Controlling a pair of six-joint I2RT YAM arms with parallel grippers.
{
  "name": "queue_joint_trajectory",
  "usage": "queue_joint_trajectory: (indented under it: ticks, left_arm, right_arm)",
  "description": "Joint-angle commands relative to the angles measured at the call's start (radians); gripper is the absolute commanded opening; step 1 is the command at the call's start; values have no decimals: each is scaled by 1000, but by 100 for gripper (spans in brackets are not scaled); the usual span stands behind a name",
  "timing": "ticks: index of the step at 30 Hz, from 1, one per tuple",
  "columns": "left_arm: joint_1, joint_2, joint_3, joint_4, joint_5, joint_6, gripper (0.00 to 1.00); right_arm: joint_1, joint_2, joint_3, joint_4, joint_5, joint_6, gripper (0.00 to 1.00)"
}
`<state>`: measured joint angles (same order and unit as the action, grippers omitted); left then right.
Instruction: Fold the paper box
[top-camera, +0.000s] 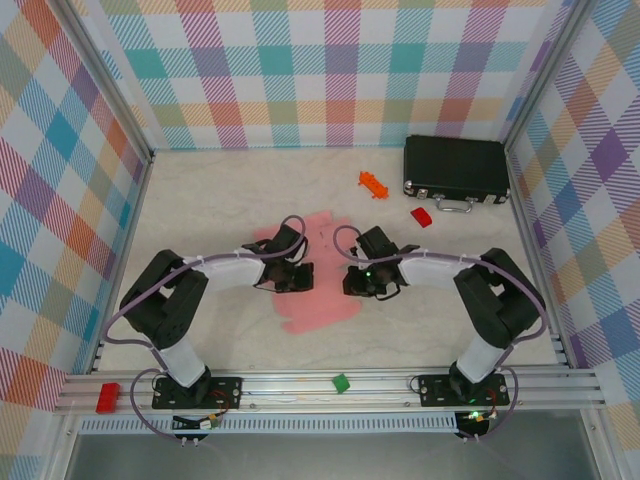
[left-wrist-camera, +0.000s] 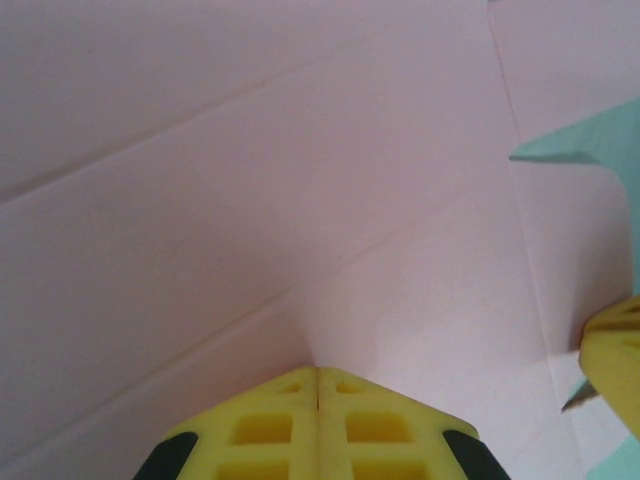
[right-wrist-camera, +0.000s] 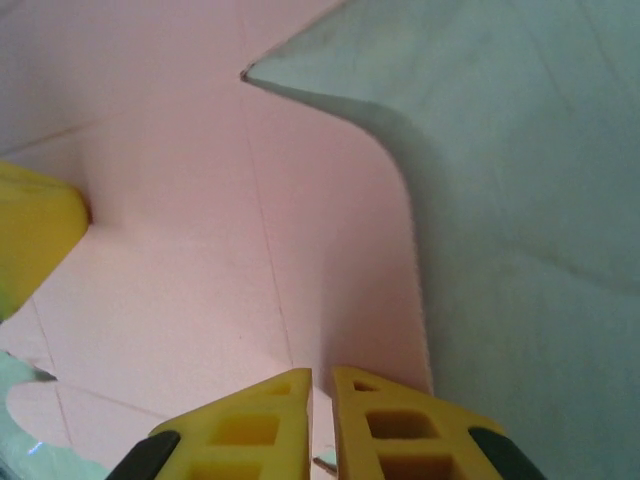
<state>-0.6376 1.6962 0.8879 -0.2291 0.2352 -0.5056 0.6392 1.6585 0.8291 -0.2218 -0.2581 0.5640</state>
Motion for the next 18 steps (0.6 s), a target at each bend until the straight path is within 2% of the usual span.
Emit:
queue_joint_trajectory:
  ticks: [1, 5, 9, 14, 18]
  left_arm:
    - [-8, -45, -34, -11, -2, -44, 0]
    - [-8, -105, 32, -112, -49, -24, 3]
    - [10, -164, 136, -195, -108, 5, 14]
    - [116, -213, 199, -266, -194, 5, 30]
    - [234, -214, 193, -289, -245, -6, 36]
  right_arm:
    - [5, -80, -27, -29, 14, 30, 16]
    - [3, -137, 33, -106, 49, -20, 17]
    - [4, -102, 157, -161, 45, -88, 18]
    - [4, 40, 297, -135, -31, -110, 16]
    - [4, 144, 373, -96, -92, -103, 16]
